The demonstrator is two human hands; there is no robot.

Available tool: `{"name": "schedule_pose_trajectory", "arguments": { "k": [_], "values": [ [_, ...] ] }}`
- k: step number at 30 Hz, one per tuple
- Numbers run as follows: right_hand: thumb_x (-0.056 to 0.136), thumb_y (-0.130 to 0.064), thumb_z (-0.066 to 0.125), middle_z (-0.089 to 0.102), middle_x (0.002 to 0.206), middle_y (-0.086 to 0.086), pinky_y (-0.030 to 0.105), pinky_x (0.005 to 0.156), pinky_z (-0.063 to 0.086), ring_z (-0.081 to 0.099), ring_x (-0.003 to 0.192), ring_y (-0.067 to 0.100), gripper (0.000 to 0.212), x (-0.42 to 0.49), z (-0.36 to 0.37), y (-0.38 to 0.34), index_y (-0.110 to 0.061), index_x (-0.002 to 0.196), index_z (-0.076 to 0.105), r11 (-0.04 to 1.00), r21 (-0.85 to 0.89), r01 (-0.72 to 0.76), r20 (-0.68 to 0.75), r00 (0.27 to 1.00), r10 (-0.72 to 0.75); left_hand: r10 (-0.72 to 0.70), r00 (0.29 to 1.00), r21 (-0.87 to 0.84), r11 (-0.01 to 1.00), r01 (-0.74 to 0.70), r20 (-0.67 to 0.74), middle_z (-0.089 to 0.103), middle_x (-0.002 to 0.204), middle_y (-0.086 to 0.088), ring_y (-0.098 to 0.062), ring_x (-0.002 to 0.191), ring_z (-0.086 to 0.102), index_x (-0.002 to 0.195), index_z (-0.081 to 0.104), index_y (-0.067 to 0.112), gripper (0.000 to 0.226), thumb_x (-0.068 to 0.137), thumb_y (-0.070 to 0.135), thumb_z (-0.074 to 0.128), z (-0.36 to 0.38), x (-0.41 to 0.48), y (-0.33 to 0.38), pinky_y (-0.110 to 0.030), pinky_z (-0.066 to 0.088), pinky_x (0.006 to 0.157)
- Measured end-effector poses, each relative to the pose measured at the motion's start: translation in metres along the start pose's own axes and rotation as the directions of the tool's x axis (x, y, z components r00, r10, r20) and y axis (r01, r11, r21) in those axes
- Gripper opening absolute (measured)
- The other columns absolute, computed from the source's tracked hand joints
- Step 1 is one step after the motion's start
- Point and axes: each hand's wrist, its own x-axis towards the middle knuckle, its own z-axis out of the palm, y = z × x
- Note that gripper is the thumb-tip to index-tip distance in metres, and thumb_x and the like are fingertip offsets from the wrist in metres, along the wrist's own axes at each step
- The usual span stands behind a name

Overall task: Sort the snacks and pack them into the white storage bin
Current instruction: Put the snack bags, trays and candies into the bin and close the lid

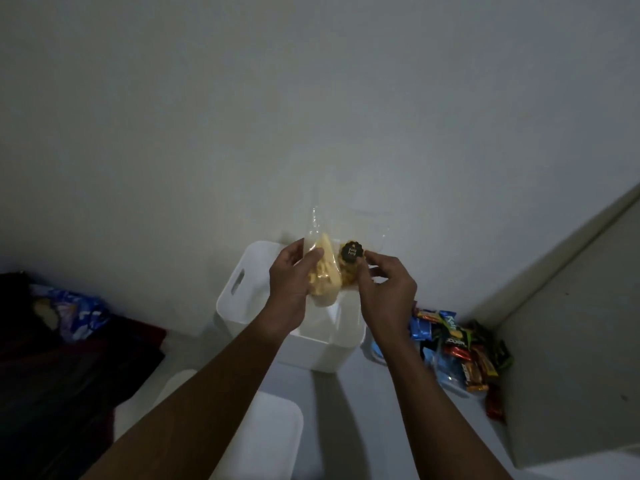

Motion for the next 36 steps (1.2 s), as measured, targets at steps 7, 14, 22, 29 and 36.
{"name": "schedule_pose_trajectory", "arguments": {
  "k": [7, 14, 22, 29, 36],
  "values": [
    [0.088, -0.005, 0.063, 0.062, 0.077, -0.002, 0.024, 0.064, 0.049, 0.06, 0.07, 0.007, 0.051, 0.012, 0.046, 0.028, -0.019, 0.133, 0.044, 0.939, -0.101, -0.328, -0.018, 0.944, 0.328, -0.283, 0.959, -0.051, 0.958, 0.283, 0.017, 0.066, 0.121, -0.021, -0.034, 0.105, 0.066, 0.124, 0.062, 0.01, 0.062, 0.078, 0.052, 0.06, -0.036, 0.061, -0.01, -0.044, 0.053, 0.085],
    [0.083, -0.012, 0.064, 0.064, 0.078, 0.002, 0.039, 0.07, 0.059, 0.065, 0.075, 0.019, 0.022, 0.006, 0.077, 0.057, -0.013, 0.106, 0.066, 0.814, -0.183, -0.551, 0.005, 0.828, 0.561, -0.183, 0.983, 0.39, 0.903, 0.18, -0.031, 0.068, 0.093, -0.002, -0.017, 0.083, 0.064, 0.102, 0.065, 0.018, 0.023, 0.083, 0.03, 0.072, -0.041, 0.084, -0.03, -0.024, 0.054, 0.058],
    [0.08, -0.032, 0.047, 0.068, 0.069, 0.016, 0.046, 0.068, 0.058, 0.067, 0.068, 0.033, 0.033, 0.001, 0.104, 0.091, -0.005, 0.068, 0.062, 0.697, -0.419, -0.582, 0.118, 0.727, 0.677, -0.058, 0.997, 0.896, 0.444, -0.026, 0.058, 0.069, 0.104, 0.0, -0.027, 0.1, 0.062, 0.102, 0.071, 0.018, 0.028, 0.083, 0.035, 0.058, -0.052, 0.102, -0.062, -0.041, 0.054, 0.084],
    [0.097, -0.016, 0.041, 0.07, 0.086, 0.018, 0.032, 0.062, 0.048, 0.066, 0.082, 0.032, 0.032, -0.002, 0.111, 0.112, -0.001, 0.087, 0.068, 0.653, -0.218, -0.725, 0.098, 0.649, 0.754, -0.203, 0.957, 0.821, 0.569, -0.055, 0.205, 0.065, 0.124, -0.006, -0.023, 0.11, 0.062, 0.123, 0.063, 0.008, 0.049, 0.081, 0.031, 0.075, -0.042, 0.11, -0.094, -0.028, 0.049, 0.088],
    [0.098, -0.011, 0.045, 0.06, 0.089, 0.008, 0.035, 0.072, 0.048, 0.058, 0.079, 0.021, 0.012, 0.002, 0.115, 0.128, -0.006, 0.096, 0.056, 0.366, -0.01, -0.931, 0.101, 0.363, 0.926, -0.344, 0.879, 0.875, 0.462, -0.147, 0.329, 0.052, 0.138, -0.014, -0.028, 0.125, 0.053, 0.139, 0.049, 0.008, 0.078, 0.07, 0.015, 0.085, -0.043, 0.126, -0.123, -0.027, 0.045, 0.097]
  ]
}}
